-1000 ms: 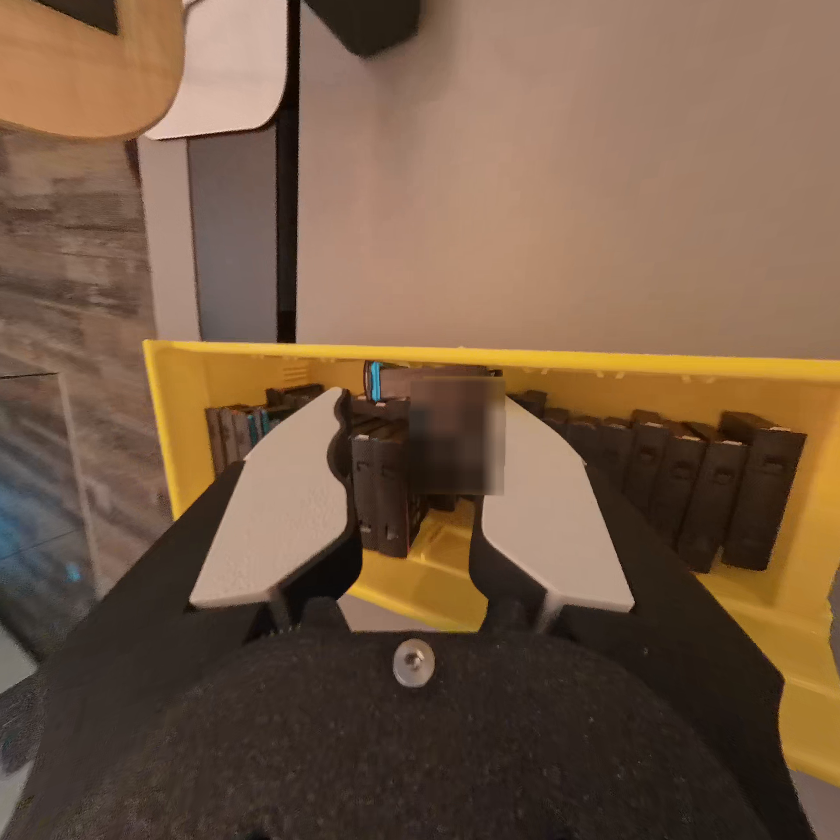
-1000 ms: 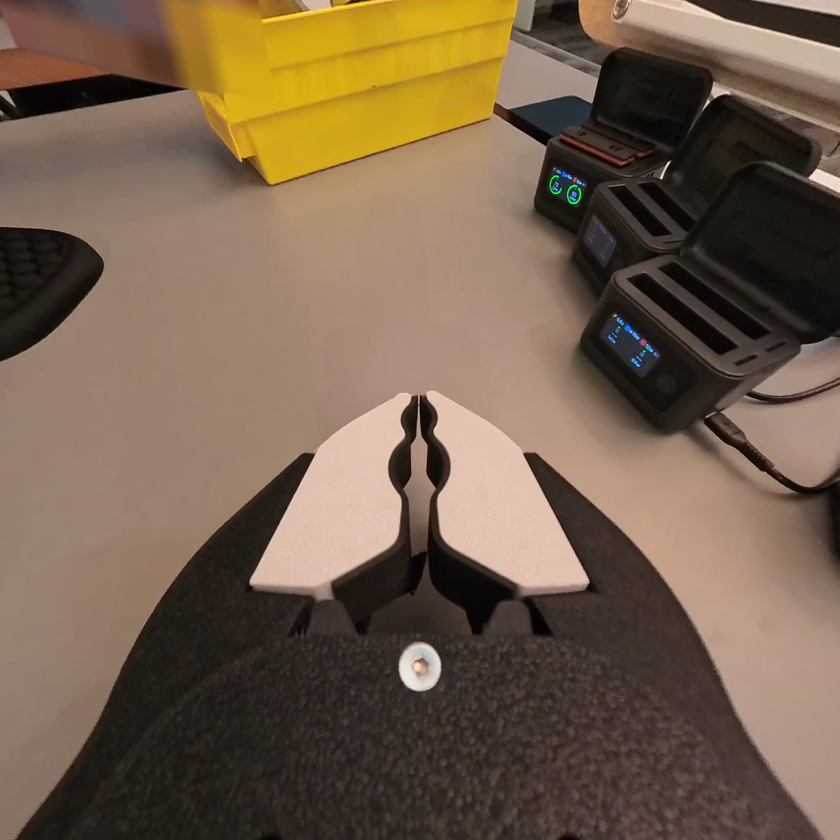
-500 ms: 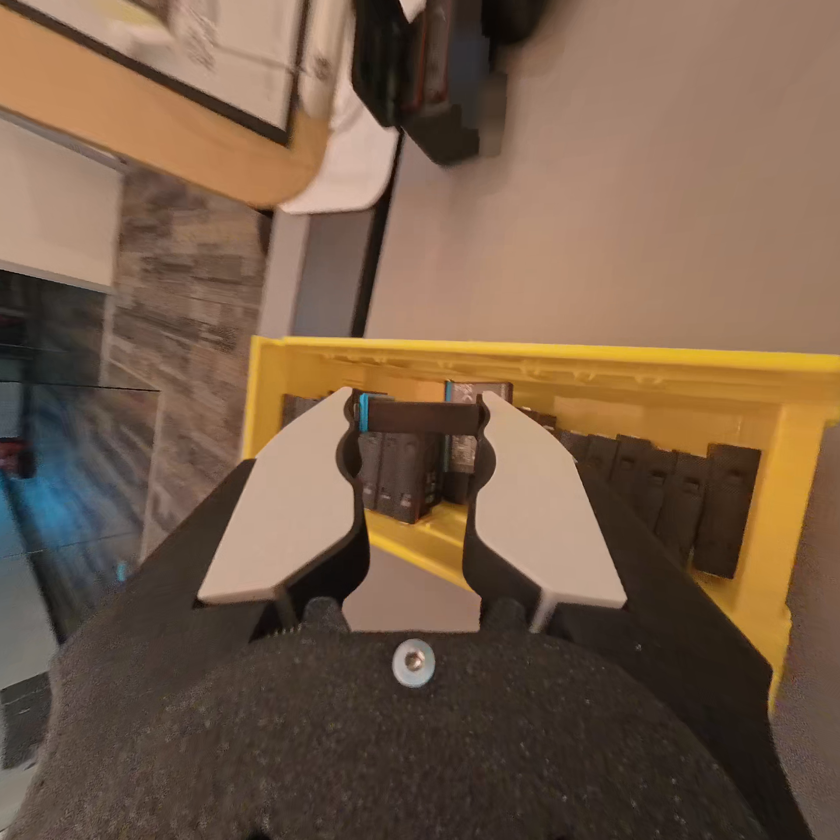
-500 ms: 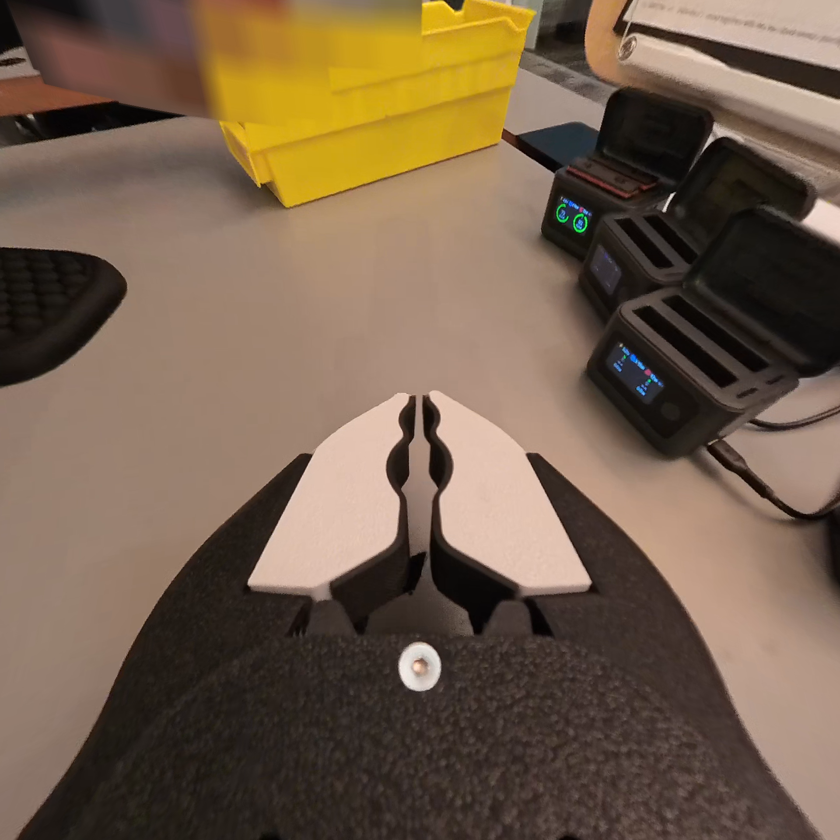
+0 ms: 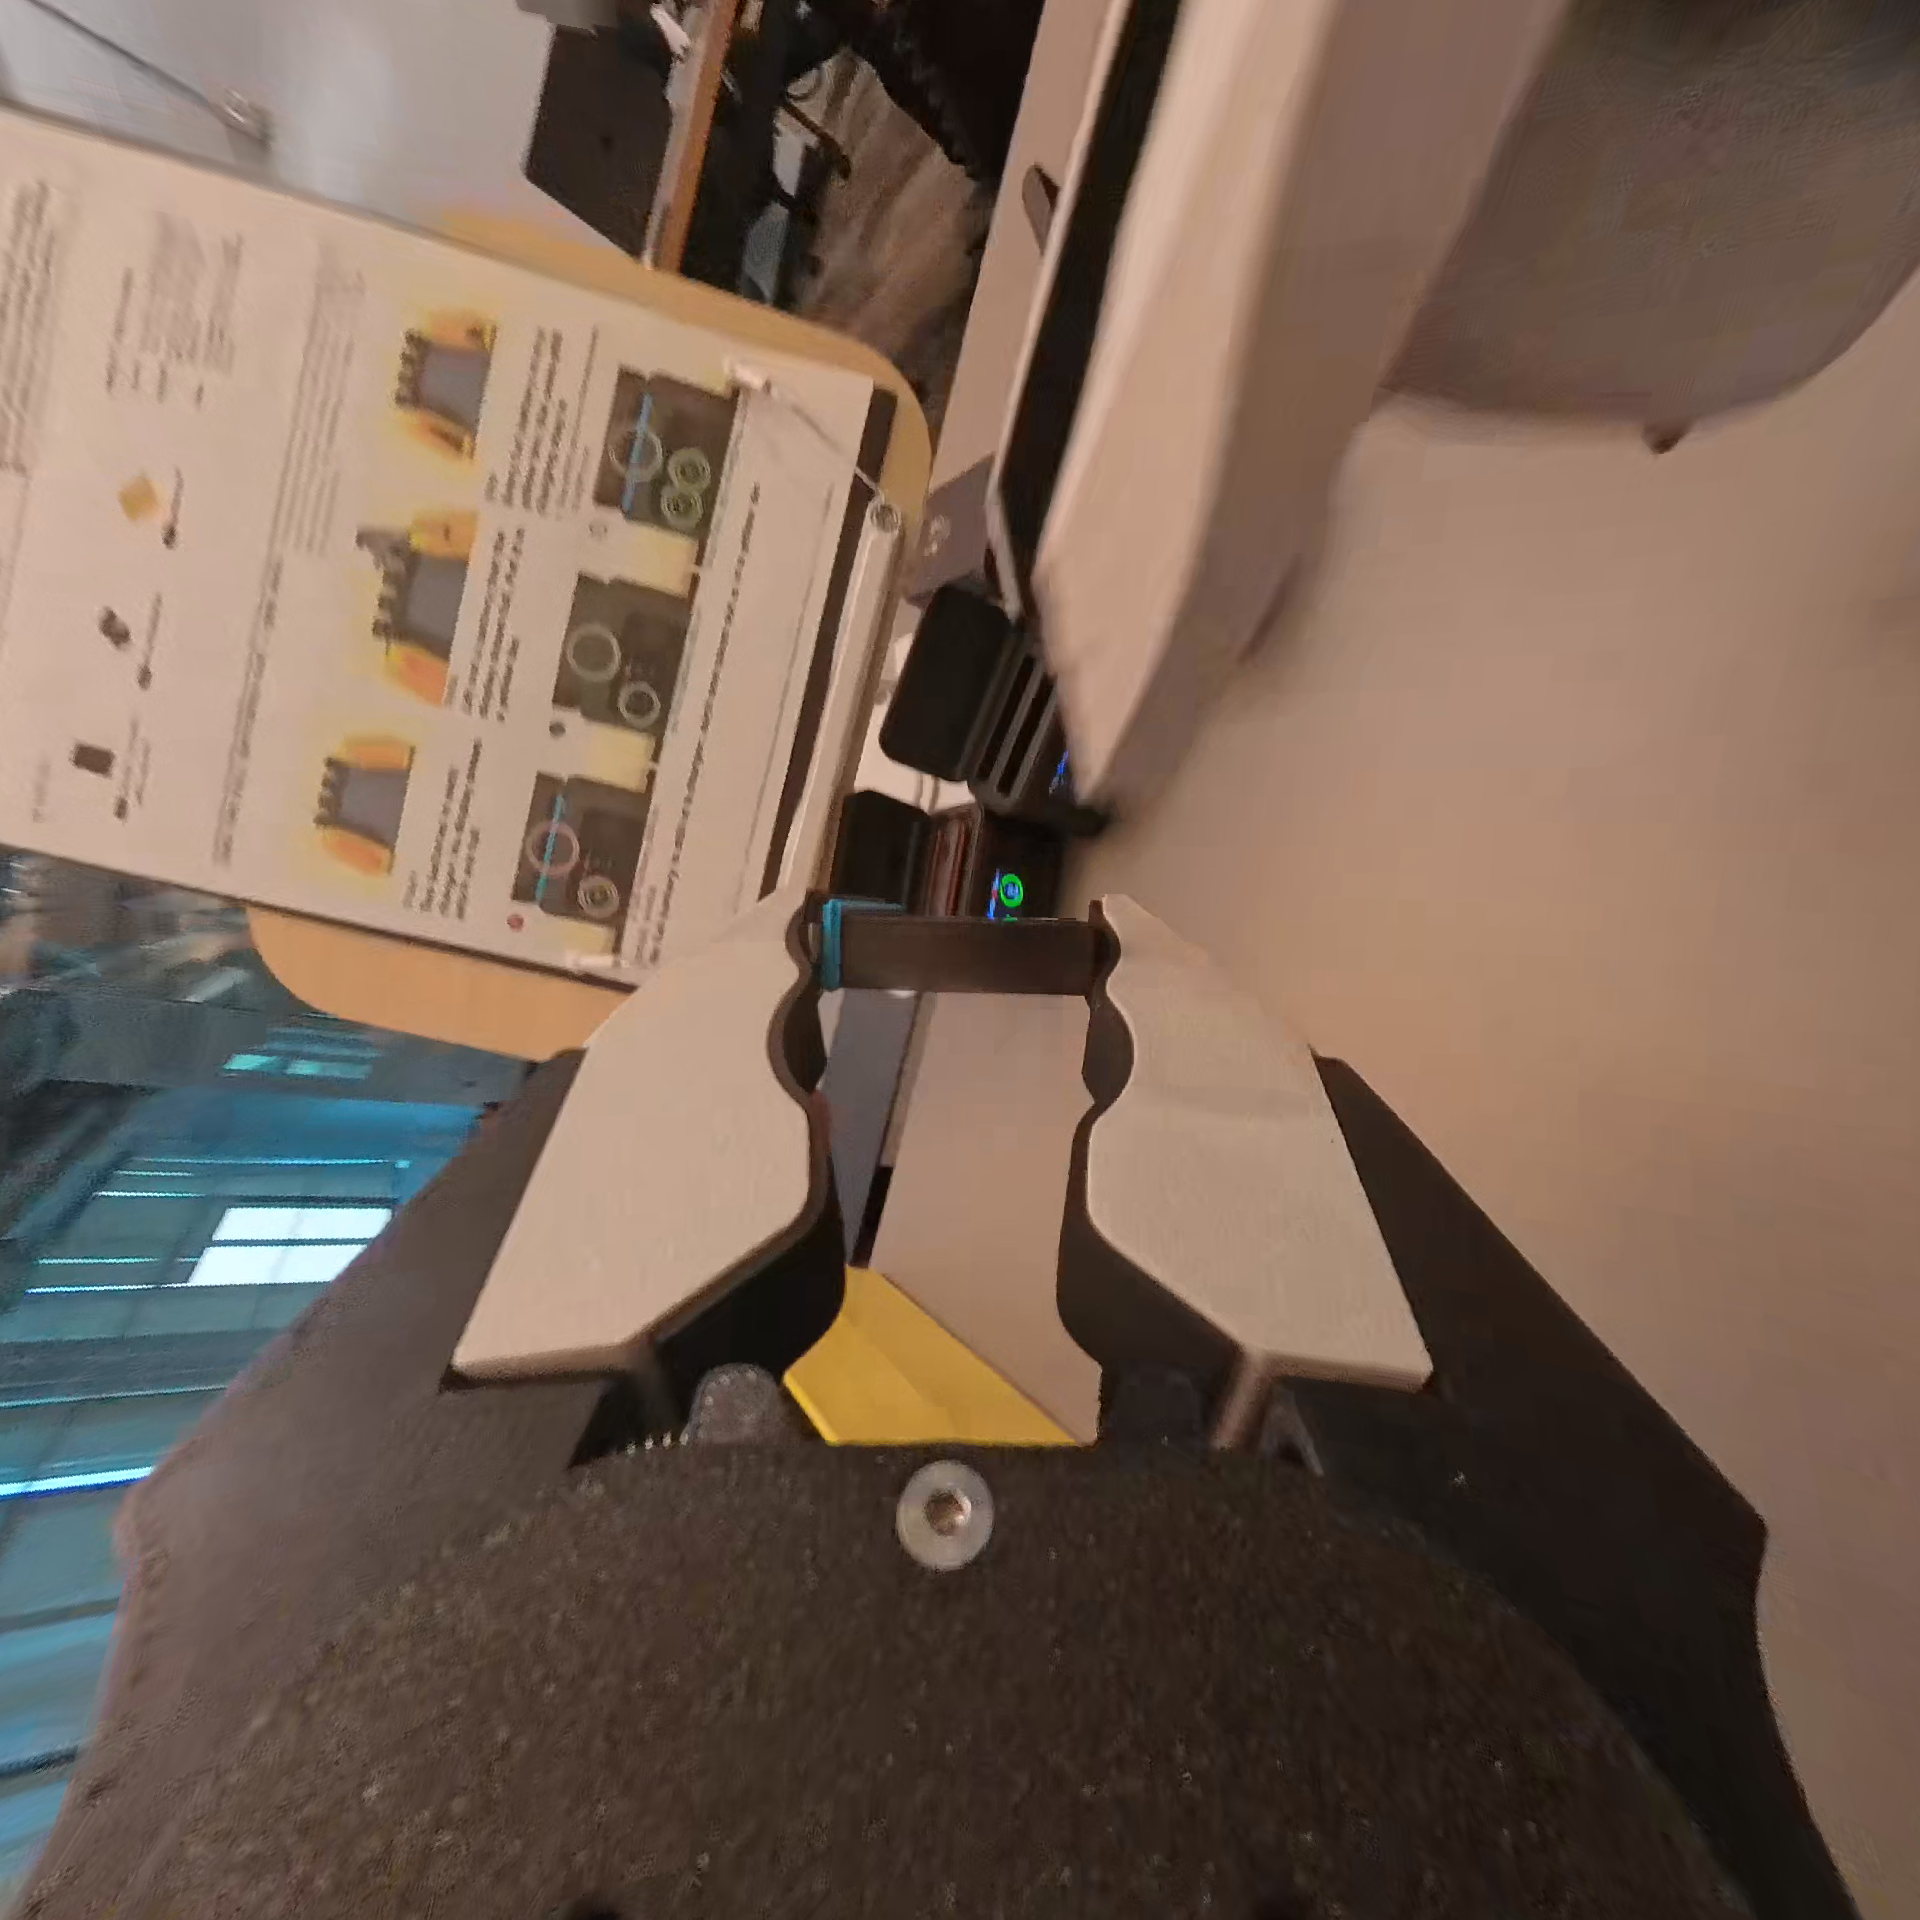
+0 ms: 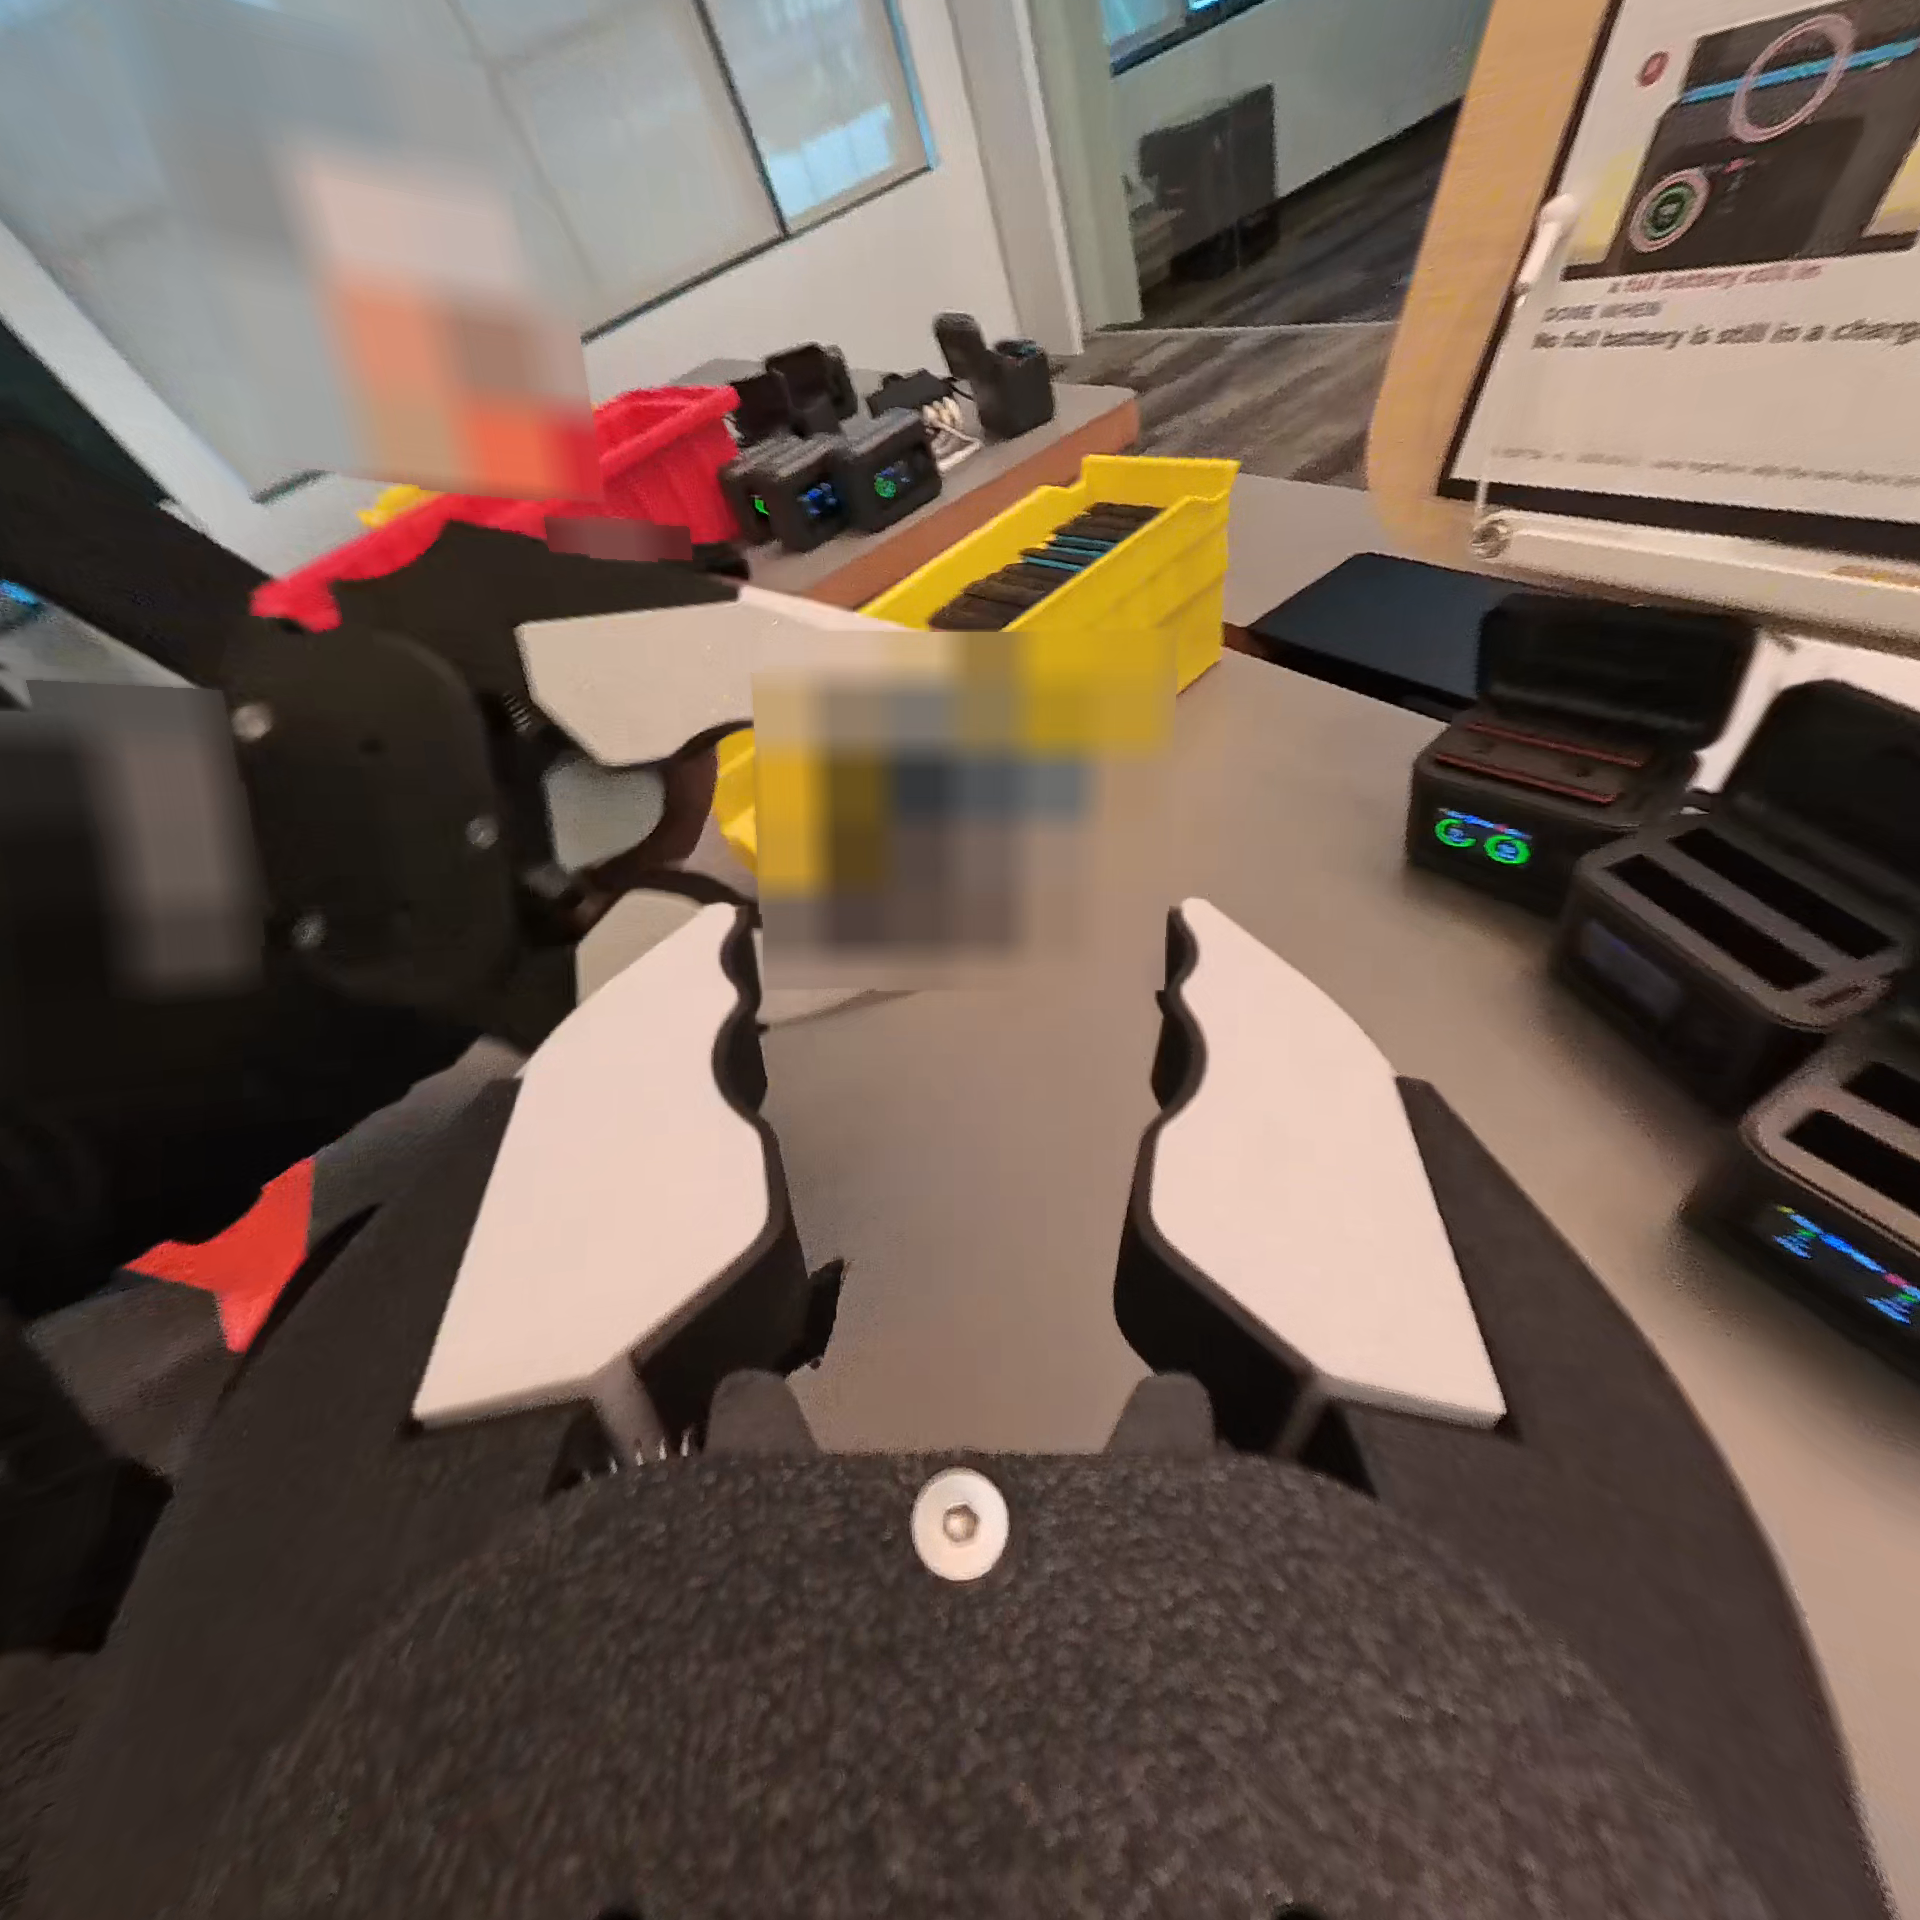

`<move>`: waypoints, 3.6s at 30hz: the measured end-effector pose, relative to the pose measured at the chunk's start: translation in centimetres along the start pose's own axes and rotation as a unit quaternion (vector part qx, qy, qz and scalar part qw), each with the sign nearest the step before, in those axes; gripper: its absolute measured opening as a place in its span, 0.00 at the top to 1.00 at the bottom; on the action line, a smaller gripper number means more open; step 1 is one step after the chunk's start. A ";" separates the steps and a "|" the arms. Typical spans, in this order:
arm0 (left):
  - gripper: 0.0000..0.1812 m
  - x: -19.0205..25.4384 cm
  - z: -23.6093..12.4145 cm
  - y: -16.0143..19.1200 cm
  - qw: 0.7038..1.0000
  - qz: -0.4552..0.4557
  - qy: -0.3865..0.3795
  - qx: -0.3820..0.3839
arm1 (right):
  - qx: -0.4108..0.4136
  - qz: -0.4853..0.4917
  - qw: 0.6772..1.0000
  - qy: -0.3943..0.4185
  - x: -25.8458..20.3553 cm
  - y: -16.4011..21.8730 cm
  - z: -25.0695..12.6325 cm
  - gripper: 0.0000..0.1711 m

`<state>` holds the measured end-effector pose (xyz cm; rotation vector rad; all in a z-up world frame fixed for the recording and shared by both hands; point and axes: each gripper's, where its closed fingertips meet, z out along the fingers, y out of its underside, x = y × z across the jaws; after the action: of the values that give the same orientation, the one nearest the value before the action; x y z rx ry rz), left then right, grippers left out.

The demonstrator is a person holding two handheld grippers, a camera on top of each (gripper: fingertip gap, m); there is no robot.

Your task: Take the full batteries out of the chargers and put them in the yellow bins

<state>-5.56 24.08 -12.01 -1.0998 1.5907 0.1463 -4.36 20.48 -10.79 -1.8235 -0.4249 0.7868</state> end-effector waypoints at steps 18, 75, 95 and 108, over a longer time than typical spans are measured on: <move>0.74 4.0 1.9 -4.6 0.989 0.099 -0.109 -0.026 | -0.022 -0.181 0.981 0.066 1.6 3.4 -0.5 0.94; 0.91 0.3 20.1 1.5 0.906 -0.065 0.417 0.039 | -0.120 -0.166 0.975 -0.088 9.6 9.6 -8.2 0.86; 0.90 0.9 20.8 1.9 0.915 -0.002 0.402 0.040 | -0.120 -0.146 0.976 -0.109 9.3 9.9 -8.3 0.86; 0.91 -0.1 20.4 1.7 0.933 0.021 0.359 0.019 | -0.125 -0.145 0.976 -0.108 9.3 10.1 -8.4 0.86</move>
<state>7.62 37.57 -19.91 -1.1561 2.2512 -0.2966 7.37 16.64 -21.12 -1.8535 -0.9463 0.7552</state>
